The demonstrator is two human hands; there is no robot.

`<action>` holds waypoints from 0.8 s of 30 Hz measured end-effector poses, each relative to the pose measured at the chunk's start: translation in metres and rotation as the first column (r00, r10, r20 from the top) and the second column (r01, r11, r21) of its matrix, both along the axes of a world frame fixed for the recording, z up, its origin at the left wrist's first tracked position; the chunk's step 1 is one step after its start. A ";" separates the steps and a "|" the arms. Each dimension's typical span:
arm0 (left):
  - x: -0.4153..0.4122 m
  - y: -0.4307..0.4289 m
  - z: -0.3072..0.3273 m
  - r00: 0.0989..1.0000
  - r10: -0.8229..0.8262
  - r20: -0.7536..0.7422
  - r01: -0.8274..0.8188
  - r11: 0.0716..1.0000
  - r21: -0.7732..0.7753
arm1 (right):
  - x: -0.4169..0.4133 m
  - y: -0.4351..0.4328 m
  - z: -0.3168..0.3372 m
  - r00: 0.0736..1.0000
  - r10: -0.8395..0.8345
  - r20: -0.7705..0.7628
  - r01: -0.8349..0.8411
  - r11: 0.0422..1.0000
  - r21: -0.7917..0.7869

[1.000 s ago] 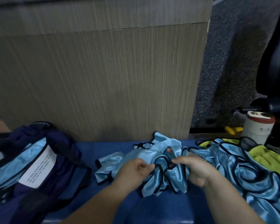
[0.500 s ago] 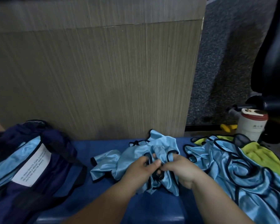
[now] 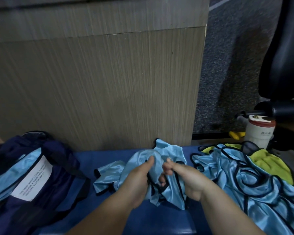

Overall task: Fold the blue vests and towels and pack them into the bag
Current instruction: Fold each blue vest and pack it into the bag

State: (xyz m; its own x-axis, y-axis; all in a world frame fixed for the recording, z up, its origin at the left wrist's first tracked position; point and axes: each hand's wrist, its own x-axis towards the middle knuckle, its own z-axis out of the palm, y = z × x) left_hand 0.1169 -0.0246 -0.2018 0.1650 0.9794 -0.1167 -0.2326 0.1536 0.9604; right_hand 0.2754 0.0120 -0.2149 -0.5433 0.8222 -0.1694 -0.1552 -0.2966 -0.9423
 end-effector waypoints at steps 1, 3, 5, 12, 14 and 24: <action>0.000 -0.001 0.000 0.997 -0.070 -0.022 0.070 0.997 0.021 | -0.003 -0.002 0.001 0.999 0.024 -0.033 -0.025 1.000 -0.014; -0.002 -0.002 -0.001 0.976 -0.191 -0.102 0.194 0.981 0.018 | -0.004 -0.004 0.000 0.997 0.038 -0.061 -0.039 0.999 -0.008; -0.003 -0.003 -0.004 0.959 -0.231 -0.166 0.232 0.973 -0.012 | -0.004 -0.006 0.000 0.996 0.032 -0.078 -0.031 0.999 0.011; -0.007 -0.004 -0.002 0.891 0.293 -0.346 -0.244 0.953 0.179 | 0.003 0.000 0.007 0.932 -0.305 -0.197 0.281 0.949 -0.141; -0.011 -0.001 0.002 0.885 0.339 -0.320 -0.280 0.936 0.215 | 0.003 0.001 0.009 0.919 -0.356 -0.168 0.339 0.933 -0.125; -0.015 0.004 0.005 0.927 -0.052 -0.372 0.100 0.989 0.109 | 0.003 0.002 0.008 0.928 -0.295 -0.229 0.289 0.955 -0.064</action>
State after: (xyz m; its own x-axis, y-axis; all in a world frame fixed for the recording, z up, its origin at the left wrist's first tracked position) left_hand 0.1024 -0.0211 -0.1965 0.2081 0.9761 -0.0625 0.1477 0.0318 0.9885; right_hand 0.2785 0.0143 -0.2074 -0.3070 0.9472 -0.0926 -0.4533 -0.2310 -0.8609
